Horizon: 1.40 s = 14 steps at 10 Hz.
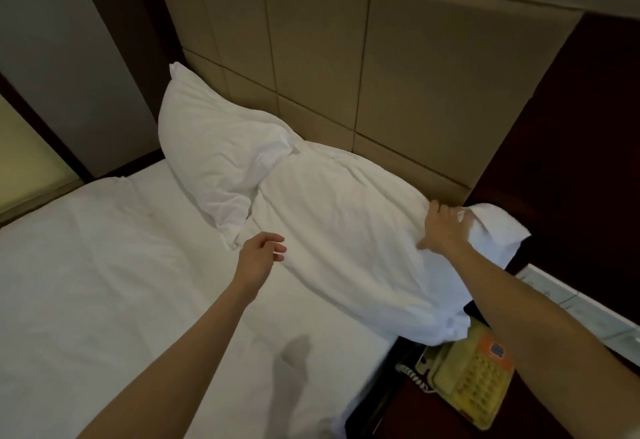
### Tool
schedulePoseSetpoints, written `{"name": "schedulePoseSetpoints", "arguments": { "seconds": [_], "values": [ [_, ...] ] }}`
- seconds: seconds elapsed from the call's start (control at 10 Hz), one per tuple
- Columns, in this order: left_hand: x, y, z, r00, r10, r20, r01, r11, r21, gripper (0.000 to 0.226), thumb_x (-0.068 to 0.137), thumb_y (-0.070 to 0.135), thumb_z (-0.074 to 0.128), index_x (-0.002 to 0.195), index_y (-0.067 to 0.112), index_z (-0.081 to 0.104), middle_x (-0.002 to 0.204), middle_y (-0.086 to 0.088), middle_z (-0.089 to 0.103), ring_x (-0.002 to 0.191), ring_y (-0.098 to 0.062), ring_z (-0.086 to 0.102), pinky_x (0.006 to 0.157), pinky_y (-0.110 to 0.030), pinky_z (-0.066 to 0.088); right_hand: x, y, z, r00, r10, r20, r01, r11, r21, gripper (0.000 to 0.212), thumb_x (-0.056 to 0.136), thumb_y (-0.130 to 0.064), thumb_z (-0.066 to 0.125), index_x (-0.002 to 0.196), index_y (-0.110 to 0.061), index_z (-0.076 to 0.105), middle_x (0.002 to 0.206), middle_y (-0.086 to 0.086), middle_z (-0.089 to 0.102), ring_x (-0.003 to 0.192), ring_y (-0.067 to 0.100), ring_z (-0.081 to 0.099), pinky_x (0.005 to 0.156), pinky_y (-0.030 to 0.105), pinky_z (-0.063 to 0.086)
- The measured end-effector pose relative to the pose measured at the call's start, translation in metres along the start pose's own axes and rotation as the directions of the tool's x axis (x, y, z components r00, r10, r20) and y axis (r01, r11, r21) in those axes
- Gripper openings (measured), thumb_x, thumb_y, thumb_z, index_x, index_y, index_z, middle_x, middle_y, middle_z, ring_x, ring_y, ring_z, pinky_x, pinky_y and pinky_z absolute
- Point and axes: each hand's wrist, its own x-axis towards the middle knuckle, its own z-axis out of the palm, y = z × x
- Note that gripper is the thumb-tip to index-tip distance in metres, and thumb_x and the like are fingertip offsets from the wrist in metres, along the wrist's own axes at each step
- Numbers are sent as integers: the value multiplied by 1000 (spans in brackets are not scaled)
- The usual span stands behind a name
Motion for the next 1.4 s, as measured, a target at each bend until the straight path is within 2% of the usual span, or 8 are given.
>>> {"name": "schedulePoseSetpoints", "arguments": {
  "seconds": [0.1, 0.3, 0.4, 0.6, 0.8, 1.0, 1.2, 1.4],
  "values": [
    [0, -4, 16, 1000, -29, 9, 29, 1000, 11, 30, 88, 6, 39, 86, 18, 66, 83, -3, 69, 69, -16, 63, 67, -25, 44, 9, -15, -1, 989, -146, -38, 148, 986, 75, 45, 85, -36, 59, 122, -11, 51, 122, 9, 60, 114, 29, 56, 102, 43, 36],
    [9, 7, 20, 999, -19, -41, 19, 1000, 6, 29, 89, 5, 38, 88, 14, 66, 82, -3, 68, 68, -15, 62, 65, -23, 44, 12, -55, -73, 969, -97, -227, 232, 672, 703, 27, 88, -31, 53, 90, -9, 66, 94, 15, 66, 88, 38, 62, 66, 35, 43],
    [17, 17, 18, 995, -2, -103, 0, 1000, -15, 29, 89, 4, 37, 93, 10, 65, 81, -3, 66, 68, -16, 60, 62, -21, 43, 10, -46, -69, 987, 25, -159, 127, 489, 863, 27, 84, -35, 57, 91, -12, 68, 96, 16, 67, 90, 39, 63, 72, 37, 48],
    [15, 12, 24, 997, 9, -74, -6, 999, 33, 31, 88, 2, 35, 96, 7, 64, 83, -5, 66, 68, -15, 59, 61, -18, 41, -2, -8, 1, 992, -74, -106, 113, 892, 438, 24, 94, -32, 49, 102, -12, 59, 106, 16, 67, 100, 37, 60, 89, 44, 40],
    [17, 17, 31, 996, 13, -91, -8, 998, 59, 31, 88, 1, 35, 95, 7, 64, 84, -6, 66, 67, -13, 58, 59, -17, 40, 15, -4, -20, 861, -91, -500, 283, 903, 323, 11, 87, -18, 60, 93, -9, 61, 96, 15, 66, 89, 37, 57, 87, 48, 35],
    [17, 14, 41, 1000, 5, -29, -3, 996, 87, 30, 87, 4, 36, 88, 13, 65, 81, -3, 66, 71, -18, 59, 65, -22, 43, 10, 9, -12, 987, -154, -55, 160, 978, 133, 33, 94, -34, 51, 118, -12, 54, 128, 11, 52, 118, 34, 50, 105, 52, 30],
    [13, 25, 33, 1000, 9, -27, -7, 995, 102, 28, 88, 5, 37, 90, 13, 64, 83, -2, 65, 75, -19, 59, 73, -27, 45, -3, -7, -38, 924, -199, -326, 294, 916, 273, 30, 87, -7, 52, 116, -10, 59, 117, 12, 60, 106, 32, 55, 89, 40, 39],
    [4, 58, -15, 994, 107, -32, -101, 986, 135, 31, 89, 5, 36, 99, 6, 65, 85, -5, 66, 73, -17, 60, 64, -21, 42, -29, -53, -65, 966, -149, -212, 259, 627, 735, 25, 87, -5, 49, 102, -9, 69, 107, 16, 68, 98, 33, 61, 84, 38, 53]
  ]
}}
